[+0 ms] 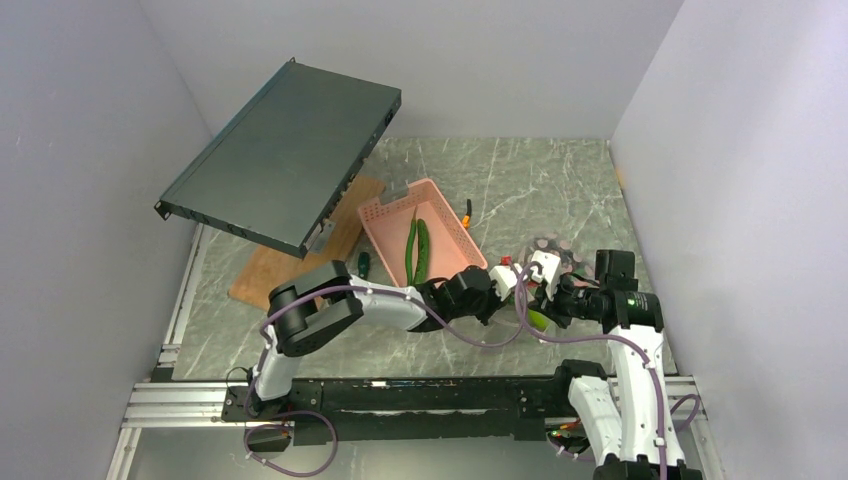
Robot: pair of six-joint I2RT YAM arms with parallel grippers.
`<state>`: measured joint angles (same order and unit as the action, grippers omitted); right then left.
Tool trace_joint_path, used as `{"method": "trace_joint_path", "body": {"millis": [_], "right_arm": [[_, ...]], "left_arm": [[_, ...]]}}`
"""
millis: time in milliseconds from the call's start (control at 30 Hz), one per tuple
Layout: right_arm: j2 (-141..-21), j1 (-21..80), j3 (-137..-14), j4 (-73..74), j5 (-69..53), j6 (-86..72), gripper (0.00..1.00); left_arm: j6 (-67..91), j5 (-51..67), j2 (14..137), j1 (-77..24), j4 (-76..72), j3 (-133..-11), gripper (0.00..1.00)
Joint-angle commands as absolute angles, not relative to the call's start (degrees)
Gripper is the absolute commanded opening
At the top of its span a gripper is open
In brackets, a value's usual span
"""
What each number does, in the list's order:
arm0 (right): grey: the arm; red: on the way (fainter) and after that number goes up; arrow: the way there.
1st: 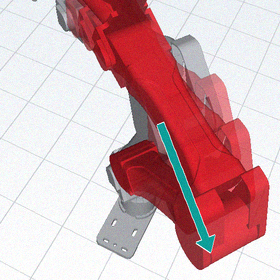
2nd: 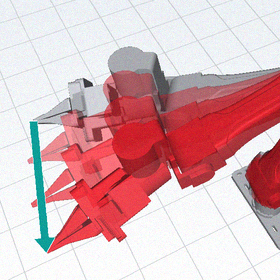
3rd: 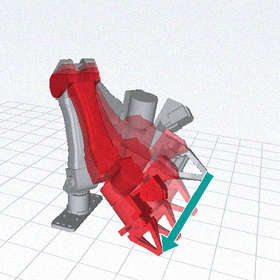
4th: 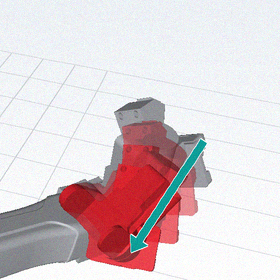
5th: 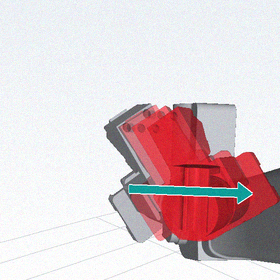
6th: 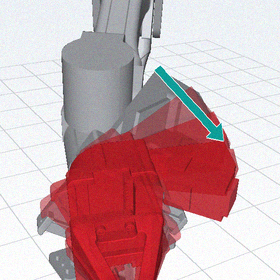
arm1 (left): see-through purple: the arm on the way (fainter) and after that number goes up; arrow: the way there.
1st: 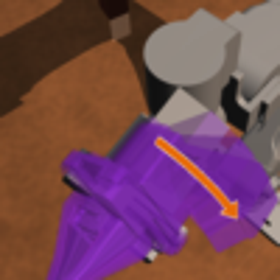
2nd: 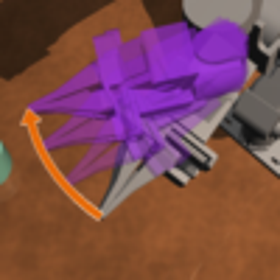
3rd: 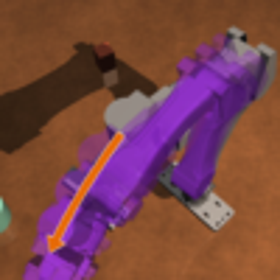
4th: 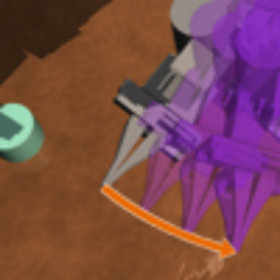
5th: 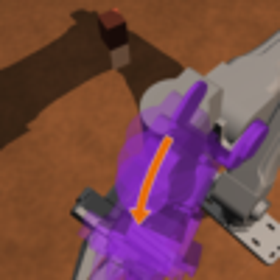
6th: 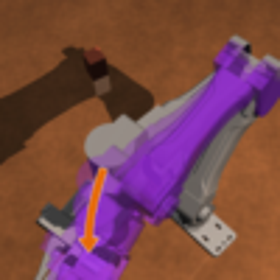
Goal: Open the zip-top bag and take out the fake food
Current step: Pick up the fake vegetable from the zipper food storage bag.
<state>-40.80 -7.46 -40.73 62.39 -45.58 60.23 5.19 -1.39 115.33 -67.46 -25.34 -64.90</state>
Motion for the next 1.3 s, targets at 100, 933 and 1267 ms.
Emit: {"method": "trace_joint_path", "body": {"millis": [100,933,1267], "right_arm": [[-42.76,-7.66,-40.26,61.99,-47.97,62.09,0.0],[-41.57,-6.98,-38.55,63.85,-49.06,66.52,0.0],[-42.02,-5.56,-38.41,62.7,-48.52,65.26,0.0]], "left_arm": [[11.71,2.19,109.95,-67.59,-15.38,-68.02,0.0],[32.11,10.62,108.49,-65.52,-14.92,-67.68,0.01],[44.86,17.52,107.84,-62.36,-20.58,-67.85,0.06]]}}
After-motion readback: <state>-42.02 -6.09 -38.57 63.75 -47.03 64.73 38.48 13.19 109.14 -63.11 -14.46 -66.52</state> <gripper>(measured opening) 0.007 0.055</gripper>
